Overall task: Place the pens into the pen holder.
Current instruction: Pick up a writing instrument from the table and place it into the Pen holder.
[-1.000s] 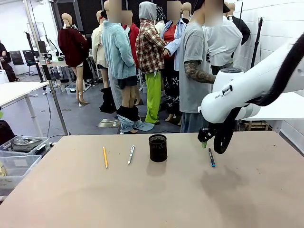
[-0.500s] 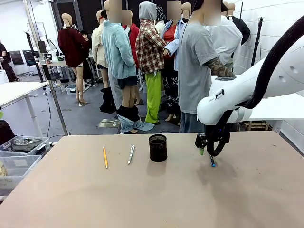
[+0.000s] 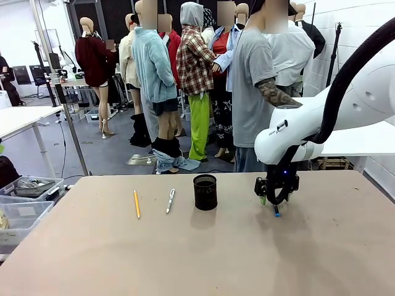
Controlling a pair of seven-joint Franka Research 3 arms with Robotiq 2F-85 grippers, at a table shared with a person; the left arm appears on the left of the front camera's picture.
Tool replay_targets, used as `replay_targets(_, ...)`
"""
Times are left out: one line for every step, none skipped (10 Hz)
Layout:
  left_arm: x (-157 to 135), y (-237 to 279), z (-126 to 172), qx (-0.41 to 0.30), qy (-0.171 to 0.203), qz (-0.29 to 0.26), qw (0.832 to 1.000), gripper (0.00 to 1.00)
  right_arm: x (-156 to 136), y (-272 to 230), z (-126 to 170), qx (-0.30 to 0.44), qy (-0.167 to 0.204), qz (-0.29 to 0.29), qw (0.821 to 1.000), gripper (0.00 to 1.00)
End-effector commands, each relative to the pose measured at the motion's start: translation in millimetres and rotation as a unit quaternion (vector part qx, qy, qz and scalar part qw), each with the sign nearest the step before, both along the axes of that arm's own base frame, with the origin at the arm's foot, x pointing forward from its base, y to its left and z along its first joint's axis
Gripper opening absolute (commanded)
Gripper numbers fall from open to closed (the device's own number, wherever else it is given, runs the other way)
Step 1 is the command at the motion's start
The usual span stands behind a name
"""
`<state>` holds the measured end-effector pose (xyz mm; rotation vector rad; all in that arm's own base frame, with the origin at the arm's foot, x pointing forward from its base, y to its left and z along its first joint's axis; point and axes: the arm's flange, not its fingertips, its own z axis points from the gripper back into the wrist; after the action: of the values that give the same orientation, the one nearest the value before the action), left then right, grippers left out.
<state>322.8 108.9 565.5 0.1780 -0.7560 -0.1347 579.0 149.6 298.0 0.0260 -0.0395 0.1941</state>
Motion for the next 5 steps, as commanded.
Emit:
replay_targets(1.6, 0.3, 0.3, -0.004, -0.006, 0.006, 1.0, 1.0, 9.8, 4.7, -3.3, -0.016, 0.009, -0.015, 1.0, 0.65)
replay_targets(1.6, 0.3, 0.3, -0.004, -0.006, 0.006, 1.0, 1.0, 9.3, 3.4, -3.7, -0.019, 0.012, -0.016, 1.0, 0.45)
replay_targets(1.6, 0.3, 0.3, -0.004, -0.006, 0.006, 1.0, 1.0, 10.0, 1.5, -1.1, -0.026, 0.017, -0.016, 0.999, 0.25)
replay_targets(1.6, 0.3, 0.3, -0.004, -0.006, 0.006, 1.0, 1.0, 10.9, 1.7, 2.0, -0.028, 0.018, -0.016, 0.999, 0.05)
replay_targets(1.6, 0.3, 0.3, -0.004, -0.006, 0.006, 1.0, 1.0, 13.3, 5.7, 2.4, -0.032, 0.023, -0.01, 0.999, 0.0)
